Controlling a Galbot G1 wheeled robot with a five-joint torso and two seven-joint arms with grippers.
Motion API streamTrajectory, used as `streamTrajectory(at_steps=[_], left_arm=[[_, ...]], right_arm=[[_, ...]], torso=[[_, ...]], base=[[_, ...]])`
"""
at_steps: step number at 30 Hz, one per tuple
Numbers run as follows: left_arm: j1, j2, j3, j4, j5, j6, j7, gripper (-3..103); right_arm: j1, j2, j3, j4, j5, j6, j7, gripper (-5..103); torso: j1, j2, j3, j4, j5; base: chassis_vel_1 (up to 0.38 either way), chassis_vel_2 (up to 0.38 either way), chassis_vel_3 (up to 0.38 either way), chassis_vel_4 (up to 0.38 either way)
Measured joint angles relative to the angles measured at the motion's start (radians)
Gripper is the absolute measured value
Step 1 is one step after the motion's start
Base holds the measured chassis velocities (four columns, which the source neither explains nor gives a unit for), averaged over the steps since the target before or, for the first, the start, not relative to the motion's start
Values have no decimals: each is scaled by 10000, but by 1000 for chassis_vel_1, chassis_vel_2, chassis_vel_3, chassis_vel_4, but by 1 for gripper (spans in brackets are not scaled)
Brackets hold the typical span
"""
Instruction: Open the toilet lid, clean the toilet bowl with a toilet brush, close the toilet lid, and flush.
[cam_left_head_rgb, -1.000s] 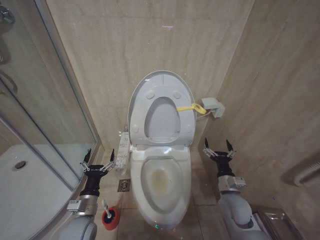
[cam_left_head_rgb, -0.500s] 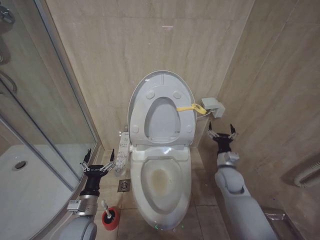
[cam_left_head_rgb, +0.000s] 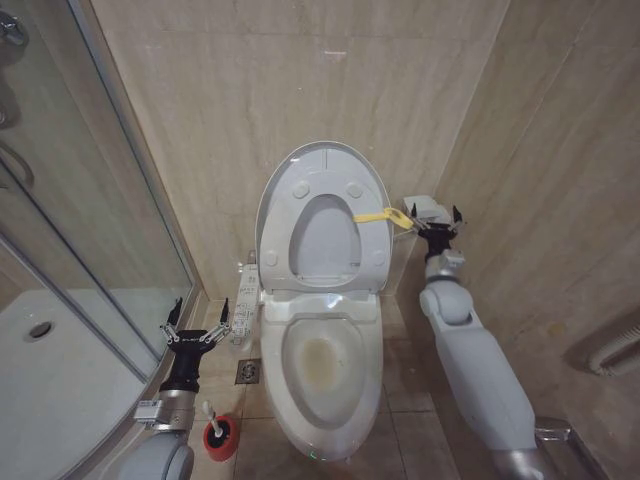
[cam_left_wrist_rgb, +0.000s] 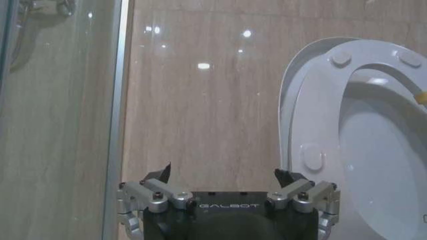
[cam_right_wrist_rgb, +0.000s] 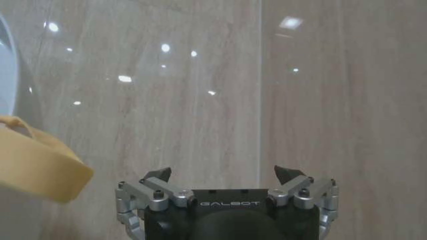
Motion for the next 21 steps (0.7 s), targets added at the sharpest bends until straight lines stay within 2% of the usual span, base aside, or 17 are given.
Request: streamTrajectory(at_steps=[12,21], left_arm=[[1,0,0,0,0,0,0,100],[0,0,0,0,0,0,0,100]], right_arm=[[1563,-257,-1201,-1476,-155,103,-9,100],[1869,-209,-1543,-1722,-138,-47,80,100]], torso=[[0,0,0,-1,0],[0,1,-1,1,-1]], base=[[0,0,0,0],[0,0,0,0]])
